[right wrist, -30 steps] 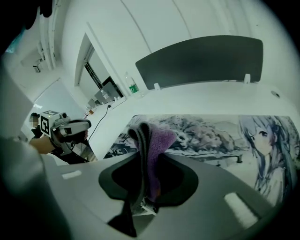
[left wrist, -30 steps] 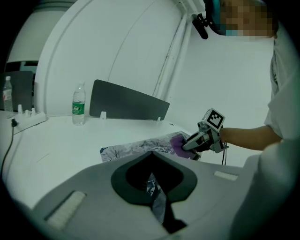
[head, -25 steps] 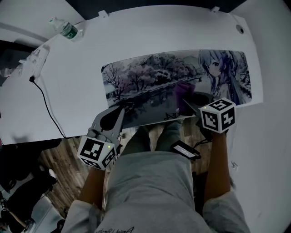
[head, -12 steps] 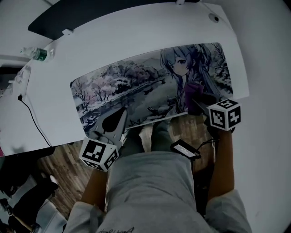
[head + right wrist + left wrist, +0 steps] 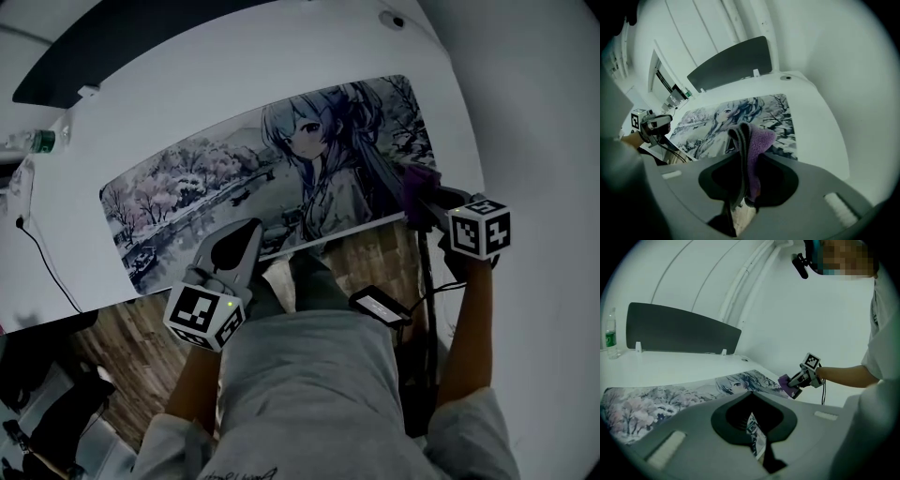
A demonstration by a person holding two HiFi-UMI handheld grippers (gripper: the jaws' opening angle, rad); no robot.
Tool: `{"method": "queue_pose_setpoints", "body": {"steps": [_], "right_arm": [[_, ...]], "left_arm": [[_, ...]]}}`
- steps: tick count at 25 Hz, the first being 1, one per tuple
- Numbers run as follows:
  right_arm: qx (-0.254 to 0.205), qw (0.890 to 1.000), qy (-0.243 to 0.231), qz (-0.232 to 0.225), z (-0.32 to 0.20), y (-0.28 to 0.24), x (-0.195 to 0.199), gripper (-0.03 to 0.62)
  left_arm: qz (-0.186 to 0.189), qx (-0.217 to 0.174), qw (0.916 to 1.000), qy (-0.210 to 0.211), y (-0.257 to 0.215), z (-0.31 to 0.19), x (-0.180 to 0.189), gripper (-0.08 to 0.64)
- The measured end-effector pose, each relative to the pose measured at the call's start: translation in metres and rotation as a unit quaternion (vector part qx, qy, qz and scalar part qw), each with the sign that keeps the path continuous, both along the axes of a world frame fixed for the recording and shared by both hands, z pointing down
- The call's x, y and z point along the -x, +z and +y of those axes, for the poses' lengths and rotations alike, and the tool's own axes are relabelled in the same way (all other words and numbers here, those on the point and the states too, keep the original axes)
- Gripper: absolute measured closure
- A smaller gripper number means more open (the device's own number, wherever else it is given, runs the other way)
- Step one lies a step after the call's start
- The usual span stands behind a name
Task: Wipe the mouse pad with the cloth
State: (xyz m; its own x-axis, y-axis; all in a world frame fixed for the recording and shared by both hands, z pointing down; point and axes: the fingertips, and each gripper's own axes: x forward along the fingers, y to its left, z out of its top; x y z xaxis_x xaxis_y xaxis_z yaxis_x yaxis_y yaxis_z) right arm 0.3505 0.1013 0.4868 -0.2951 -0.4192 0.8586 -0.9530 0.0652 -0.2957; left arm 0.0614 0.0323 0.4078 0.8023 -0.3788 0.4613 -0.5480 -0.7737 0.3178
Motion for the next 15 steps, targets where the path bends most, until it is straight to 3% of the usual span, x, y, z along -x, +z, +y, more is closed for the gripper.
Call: {"method": "queue_pose_setpoints", "body": {"steps": [7,15], "right_arm": [[0.035,0.998,0.002,0.045,0.007,0.021,-0.076,0.493],[0.088,0.995,0.009,0.044,-0.002,0.053,-0.094,0.493]], "left_arm": [[-0.01,-0.002,0.9999,0.004,-0.006,0.005,-0.04,0.545],[-0.03,0.0,0.9991,-0.029,-0.005,0.001,-0.02,0.544]]}}
